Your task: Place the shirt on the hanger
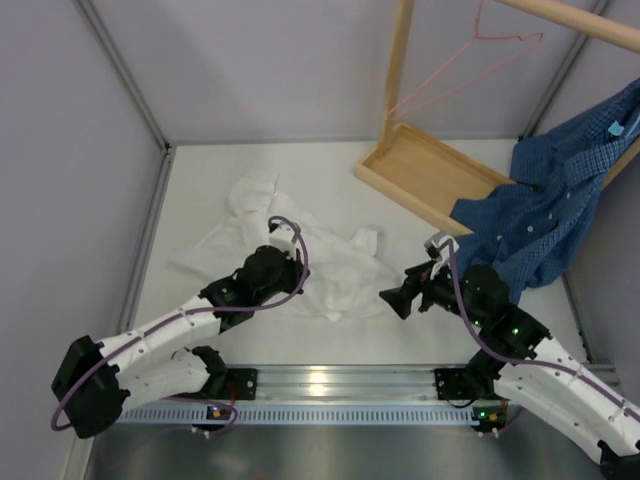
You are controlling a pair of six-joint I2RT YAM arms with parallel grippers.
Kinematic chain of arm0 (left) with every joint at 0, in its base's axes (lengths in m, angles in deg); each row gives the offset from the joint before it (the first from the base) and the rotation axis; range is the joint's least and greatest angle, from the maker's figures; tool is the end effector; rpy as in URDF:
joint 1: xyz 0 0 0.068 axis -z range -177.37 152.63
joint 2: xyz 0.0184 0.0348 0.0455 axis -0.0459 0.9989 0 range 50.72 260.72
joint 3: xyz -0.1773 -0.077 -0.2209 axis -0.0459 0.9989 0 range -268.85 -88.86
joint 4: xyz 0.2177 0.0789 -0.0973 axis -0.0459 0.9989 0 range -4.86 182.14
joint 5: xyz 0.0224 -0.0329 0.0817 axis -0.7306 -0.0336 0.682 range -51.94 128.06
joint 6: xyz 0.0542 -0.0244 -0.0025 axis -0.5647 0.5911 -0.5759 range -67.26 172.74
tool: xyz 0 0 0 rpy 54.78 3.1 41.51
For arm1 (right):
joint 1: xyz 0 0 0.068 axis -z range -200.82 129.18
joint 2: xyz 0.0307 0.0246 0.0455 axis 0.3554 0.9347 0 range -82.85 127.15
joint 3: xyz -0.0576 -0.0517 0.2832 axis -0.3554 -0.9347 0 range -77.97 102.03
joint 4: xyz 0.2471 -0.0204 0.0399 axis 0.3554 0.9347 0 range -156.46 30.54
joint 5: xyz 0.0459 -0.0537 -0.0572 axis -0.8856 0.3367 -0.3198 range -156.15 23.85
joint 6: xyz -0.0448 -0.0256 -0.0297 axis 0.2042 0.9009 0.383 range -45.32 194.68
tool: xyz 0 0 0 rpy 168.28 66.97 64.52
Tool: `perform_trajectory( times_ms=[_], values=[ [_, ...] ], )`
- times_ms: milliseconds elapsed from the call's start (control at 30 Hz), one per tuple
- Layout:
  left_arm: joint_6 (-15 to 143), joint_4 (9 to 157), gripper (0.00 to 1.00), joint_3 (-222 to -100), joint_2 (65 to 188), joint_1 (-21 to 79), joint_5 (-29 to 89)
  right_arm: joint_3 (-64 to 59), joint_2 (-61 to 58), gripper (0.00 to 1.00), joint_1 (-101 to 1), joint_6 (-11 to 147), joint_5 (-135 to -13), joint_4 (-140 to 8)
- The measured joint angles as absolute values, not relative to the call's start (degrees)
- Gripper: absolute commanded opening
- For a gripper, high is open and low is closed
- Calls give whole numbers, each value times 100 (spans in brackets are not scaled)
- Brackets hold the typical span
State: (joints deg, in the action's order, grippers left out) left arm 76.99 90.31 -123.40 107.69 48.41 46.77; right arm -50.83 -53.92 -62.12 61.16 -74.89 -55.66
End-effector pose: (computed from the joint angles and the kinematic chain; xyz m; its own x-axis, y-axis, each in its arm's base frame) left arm 0.1494 -0.1439 0.2647 -0.5471 -0.0199 -0.8369 0.4279 0.8526 -0.3000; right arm 0.0859 0.0843 0.2786 -0.3379 0.0107 -0.9411 -0.7042 0.6606 0.2603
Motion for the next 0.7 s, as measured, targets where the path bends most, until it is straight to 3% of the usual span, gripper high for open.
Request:
perform_trajectory(
  times_ms=[267,533,700],
  values=[
    [8447,8889,0,-12196,10327,4845,5579,-4471,-5755,96,-6207,5760,-7462,-5111],
    [8512,8817,0,-12086,9094,4845,5520,-3291,-2940,89,-6205,6590,-8293,-5397],
    [8340,8817,0,-11979,8262,4848,5407,-2513,-1423,78,-6203,7281,-8977,-5369]
  ],
)
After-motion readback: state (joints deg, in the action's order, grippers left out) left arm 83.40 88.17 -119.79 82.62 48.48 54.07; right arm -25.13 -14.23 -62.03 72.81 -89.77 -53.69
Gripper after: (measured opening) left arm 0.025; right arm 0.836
